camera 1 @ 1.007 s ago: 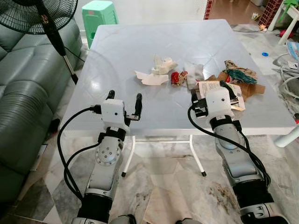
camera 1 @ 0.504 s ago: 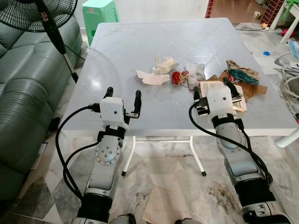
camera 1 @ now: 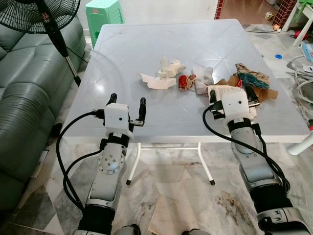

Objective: Picking trash to rubbish bin

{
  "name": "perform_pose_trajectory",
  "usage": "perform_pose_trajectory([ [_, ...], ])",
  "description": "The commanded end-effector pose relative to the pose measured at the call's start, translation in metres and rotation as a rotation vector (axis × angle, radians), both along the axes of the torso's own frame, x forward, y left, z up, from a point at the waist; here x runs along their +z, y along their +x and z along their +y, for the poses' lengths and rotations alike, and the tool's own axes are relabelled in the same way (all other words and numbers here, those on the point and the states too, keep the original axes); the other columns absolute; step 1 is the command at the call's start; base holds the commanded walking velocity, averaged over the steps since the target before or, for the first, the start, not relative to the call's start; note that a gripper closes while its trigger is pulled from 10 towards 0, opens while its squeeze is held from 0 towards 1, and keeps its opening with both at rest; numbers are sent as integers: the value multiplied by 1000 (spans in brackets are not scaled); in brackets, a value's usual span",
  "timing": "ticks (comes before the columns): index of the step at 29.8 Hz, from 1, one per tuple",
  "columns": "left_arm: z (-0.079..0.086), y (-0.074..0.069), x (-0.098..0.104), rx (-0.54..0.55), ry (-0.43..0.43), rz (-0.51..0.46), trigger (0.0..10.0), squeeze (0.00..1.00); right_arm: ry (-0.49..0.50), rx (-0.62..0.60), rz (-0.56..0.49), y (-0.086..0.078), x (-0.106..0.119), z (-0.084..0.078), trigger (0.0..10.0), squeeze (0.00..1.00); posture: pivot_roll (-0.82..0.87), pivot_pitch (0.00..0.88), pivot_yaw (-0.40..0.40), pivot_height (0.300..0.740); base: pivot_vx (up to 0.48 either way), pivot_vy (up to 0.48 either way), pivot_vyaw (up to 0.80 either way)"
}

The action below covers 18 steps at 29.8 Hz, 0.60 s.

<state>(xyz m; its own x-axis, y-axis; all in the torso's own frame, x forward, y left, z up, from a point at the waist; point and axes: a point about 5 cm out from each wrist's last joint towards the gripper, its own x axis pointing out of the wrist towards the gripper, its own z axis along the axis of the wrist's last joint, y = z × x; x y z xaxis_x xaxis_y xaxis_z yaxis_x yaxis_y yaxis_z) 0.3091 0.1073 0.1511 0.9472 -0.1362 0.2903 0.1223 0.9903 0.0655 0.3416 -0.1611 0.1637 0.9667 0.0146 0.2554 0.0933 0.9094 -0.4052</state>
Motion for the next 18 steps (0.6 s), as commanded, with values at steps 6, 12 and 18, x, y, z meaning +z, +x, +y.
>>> perform_pose_trajectory([
  [6, -3, 1, 4, -6, -10, -2, 10000, 0, 6, 4, -6, -3, 0, -3, 10000, 0, -93, 123, 17, 740, 0, -416, 0],
  [12, -1, 1, 3, 10, -35, 1, 10000, 0, 2, 10, -7, -2, 1, -5, 10000, 0, -98, 127, 12, 740, 0, -154, 0],
  [18, 0, 0, 2, 13, -43, 1, 10000, 0, 9, 94, 7, -1, 3, -1, 10000, 0, -99, 127, 10, 740, 0, 0, 0],
])
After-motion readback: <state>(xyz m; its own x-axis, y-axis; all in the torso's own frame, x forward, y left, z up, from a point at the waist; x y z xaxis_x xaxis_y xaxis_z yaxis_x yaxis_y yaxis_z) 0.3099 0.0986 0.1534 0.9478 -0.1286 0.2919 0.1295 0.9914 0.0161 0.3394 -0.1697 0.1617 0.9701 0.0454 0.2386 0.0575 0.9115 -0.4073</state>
